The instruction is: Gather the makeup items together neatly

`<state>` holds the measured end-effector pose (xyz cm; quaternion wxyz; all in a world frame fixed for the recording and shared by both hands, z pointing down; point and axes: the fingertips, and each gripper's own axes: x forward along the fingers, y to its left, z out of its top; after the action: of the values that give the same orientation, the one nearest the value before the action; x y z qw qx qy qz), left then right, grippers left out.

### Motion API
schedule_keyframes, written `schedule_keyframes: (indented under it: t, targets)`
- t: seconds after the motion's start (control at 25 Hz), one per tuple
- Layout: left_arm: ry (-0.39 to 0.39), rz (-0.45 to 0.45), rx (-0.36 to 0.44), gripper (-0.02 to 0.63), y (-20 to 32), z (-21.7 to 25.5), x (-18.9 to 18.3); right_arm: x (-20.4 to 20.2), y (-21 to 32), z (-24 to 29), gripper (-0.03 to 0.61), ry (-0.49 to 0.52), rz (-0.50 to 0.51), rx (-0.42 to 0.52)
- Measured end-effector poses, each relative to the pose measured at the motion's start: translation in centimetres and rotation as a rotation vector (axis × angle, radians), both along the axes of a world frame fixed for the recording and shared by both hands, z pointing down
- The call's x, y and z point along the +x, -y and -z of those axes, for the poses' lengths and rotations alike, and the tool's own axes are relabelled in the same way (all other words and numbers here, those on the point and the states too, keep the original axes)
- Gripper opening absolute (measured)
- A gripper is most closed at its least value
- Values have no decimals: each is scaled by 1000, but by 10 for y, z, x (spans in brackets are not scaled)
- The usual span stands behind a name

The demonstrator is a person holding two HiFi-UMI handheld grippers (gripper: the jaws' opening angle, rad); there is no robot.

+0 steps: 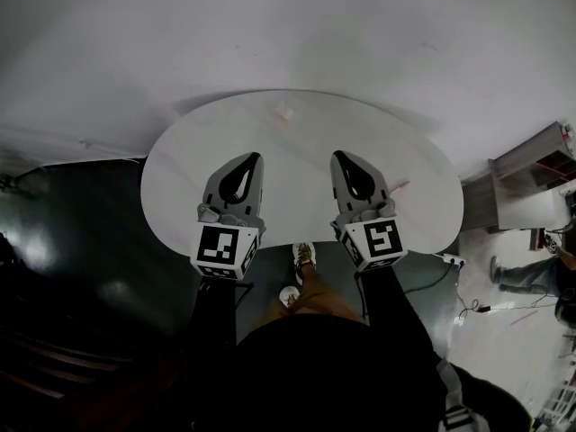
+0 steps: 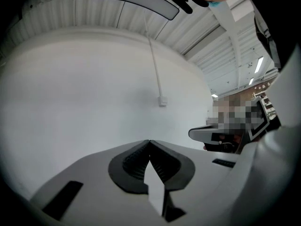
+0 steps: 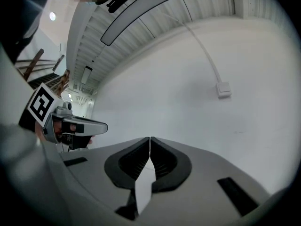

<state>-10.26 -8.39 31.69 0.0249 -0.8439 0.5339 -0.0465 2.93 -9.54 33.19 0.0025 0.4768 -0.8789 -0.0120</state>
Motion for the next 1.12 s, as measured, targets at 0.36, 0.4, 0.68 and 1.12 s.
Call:
schedule_keyframes:
  t: [0.36, 0.4, 0.68, 1.12]
  targets:
    - [29, 54, -17, 17, 77, -5, -16, -29, 89, 2, 28, 27, 83, -21]
    - [31, 59, -21, 17, 85, -6, -17, -31, 97, -1, 28, 25, 90, -27]
    - [26, 87, -39, 17, 136, -12, -20, -39, 149, -9, 28, 21, 129, -46]
    - [22, 93, -47, 17, 161, -34, -36, -60, 183, -31, 28, 11, 164, -82]
